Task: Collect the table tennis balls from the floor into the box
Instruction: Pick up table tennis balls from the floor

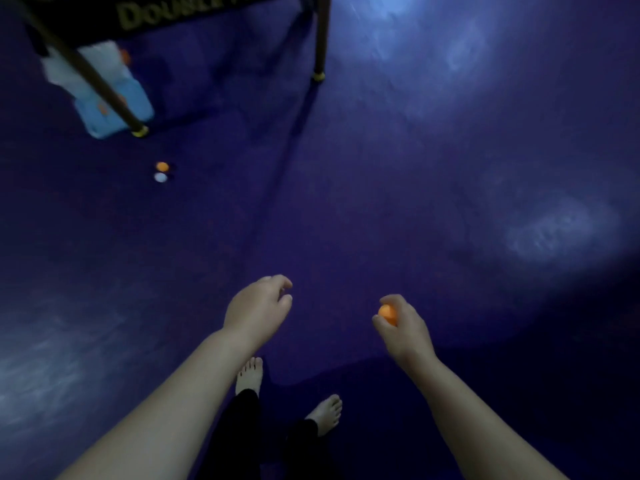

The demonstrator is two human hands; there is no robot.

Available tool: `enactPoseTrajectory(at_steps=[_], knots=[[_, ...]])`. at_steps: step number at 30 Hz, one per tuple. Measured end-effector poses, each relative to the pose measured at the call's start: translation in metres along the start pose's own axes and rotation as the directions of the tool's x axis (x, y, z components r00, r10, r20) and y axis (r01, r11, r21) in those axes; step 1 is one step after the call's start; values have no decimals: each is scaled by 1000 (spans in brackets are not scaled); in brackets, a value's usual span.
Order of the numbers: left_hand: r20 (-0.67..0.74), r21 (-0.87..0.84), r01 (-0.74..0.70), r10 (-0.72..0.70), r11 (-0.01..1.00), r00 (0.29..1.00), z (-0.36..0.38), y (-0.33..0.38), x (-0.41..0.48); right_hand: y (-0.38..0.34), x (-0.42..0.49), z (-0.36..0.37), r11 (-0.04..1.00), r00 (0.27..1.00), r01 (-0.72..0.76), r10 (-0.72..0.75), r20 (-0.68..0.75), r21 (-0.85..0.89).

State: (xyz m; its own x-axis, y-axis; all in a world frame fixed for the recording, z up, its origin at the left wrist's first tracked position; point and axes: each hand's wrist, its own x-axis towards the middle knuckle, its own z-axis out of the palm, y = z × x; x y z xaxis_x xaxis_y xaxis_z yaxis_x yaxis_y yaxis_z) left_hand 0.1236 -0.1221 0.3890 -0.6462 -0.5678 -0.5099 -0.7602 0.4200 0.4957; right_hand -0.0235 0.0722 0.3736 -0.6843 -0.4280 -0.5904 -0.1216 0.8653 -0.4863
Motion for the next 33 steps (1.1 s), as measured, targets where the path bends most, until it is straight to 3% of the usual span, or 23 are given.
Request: enactPoseTrajectory(at_steps=[10,23,33], knots=[[-213,-258,222,-280,940,936,-114,-92,-89,-176,-36,11,963,964,233,-210,166,-138],[-361,-405,339,-489,849,794,-311,-242,-94,-434,-57,112,887,883,418,-345,318,-197],[-326,-483,369,-554,794,766,-369,-288,-40,-549,8,134,811,842,507,-395,367,-292]])
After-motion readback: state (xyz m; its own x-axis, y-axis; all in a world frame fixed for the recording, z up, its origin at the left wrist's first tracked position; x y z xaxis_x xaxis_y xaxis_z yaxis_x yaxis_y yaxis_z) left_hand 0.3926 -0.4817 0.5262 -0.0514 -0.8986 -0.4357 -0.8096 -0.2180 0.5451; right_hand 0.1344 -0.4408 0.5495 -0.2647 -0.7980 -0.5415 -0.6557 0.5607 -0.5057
